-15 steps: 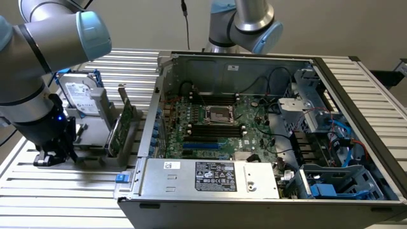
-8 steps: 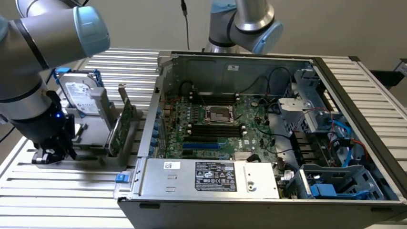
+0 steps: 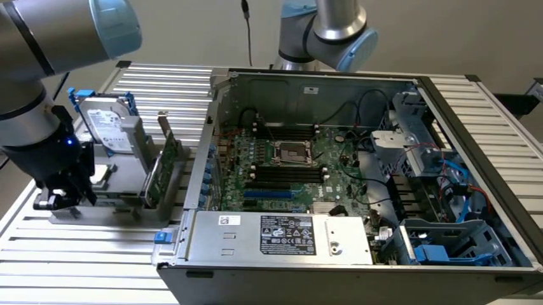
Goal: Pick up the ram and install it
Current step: 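Pick up the ram and move it above insertion slot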
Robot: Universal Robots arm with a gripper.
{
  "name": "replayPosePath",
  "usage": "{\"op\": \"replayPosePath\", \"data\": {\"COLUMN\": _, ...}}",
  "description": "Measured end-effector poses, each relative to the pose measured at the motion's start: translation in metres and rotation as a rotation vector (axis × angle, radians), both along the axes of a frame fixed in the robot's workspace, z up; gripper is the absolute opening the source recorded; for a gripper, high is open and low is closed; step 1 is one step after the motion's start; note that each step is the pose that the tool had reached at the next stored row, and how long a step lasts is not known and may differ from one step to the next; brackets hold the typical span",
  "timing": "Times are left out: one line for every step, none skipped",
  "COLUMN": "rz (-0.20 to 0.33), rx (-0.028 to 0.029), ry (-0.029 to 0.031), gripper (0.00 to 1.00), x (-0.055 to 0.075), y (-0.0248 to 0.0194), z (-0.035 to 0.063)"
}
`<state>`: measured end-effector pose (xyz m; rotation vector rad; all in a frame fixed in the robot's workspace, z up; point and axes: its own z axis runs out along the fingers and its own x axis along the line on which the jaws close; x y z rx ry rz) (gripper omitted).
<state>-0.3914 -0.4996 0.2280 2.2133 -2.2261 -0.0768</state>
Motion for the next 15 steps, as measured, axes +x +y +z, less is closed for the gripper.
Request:
{"op": "replayPosePath", "data": {"rz": 0.000, "rx": 0.0002, "ry": 0.0000, "gripper": 0.13, "x": 0.000, "y": 0.0000, "z": 0.0041}}
{"op": "replayPosePath", "data": {"rz": 0.000, "rx": 0.0004, "ry": 0.0000, "gripper": 0.13, "x": 0.000, "y": 0.0000, "z": 0.0084}}
{"op": "replayPosePath", "data": {"rz": 0.000, "rx": 0.0005, "ry": 0.0001, "gripper": 0.13, "x": 0.000, "y": 0.0000, "z": 0.0128}}
{"op": "replayPosePath", "data": {"rz": 0.000, "rx": 0.0005, "ry": 0.0003, "gripper": 0.13, "x": 0.000, "y": 0.0000, "z": 0.0173}}
{"op": "replayPosePath", "data": {"rz": 0.000, "rx": 0.0006, "ry": 0.0005, "gripper": 0.13, "x": 0.000, "y": 0.0000, "z": 0.0218}}
{"op": "replayPosePath", "data": {"rz": 0.000, "rx": 0.0006, "ry": 0.0006, "gripper": 0.13, "x": 0.000, "y": 0.0000, "z": 0.0266}}
{"op": "replayPosePath", "data": {"rz": 0.000, "rx": 0.0006, "ry": 0.0006, "gripper": 0.13, "x": 0.001, "y": 0.0000, "z": 0.0311}}
{"op": "replayPosePath", "data": {"rz": 0.000, "rx": 0.0008, "ry": 0.0005, "gripper": 0.13, "x": 0.001, "y": 0.0000, "z": 0.0355}}
{"op": "replayPosePath", "data": {"rz": 0.000, "rx": 0.0007, "ry": 0.0006, "gripper": 0.13, "x": 0.001, "y": -0.0001, "z": 0.0400}}
{"op": "replayPosePath", "data": {"rz": 0.000, "rx": 0.0006, "ry": 0.0007, "gripper": 0.13, "x": 0.002, "y": -0.0001, "z": 0.0446}}
{"op": "replayPosePath", "data": {"rz": 0.000, "rx": 0.0006, "ry": 0.0006, "gripper": 0.13, "x": 0.003, "y": 0.0000, "z": 0.0491}}
{"op": "replayPosePath", "data": {"rz": 0.000, "rx": 0.0006, "ry": 0.0006, "gripper": 0.13, "x": 0.005, "y": 0.0004, "z": 0.0538}}
{"op": "replayPosePath", "data": {"rz": 0.000, "rx": 0.0007, "ry": 0.0005, "gripper": 0.13, "x": 0.007, "y": 0.0007, "z": 0.0584}}
{"op": "replayPosePath", "data": {"rz": 0.000, "rx": 0.0008, "ry": 0.0004, "gripper": 0.13, "x": 0.010, "y": 0.0010, "z": 0.0629}}
{"op": "replayPosePath", "data": {"rz": 0.000, "rx": 0.0008, "ry": 0.0004, "gripper": 0.13, "x": 0.014, "y": 0.0011, "z": 0.0674}}
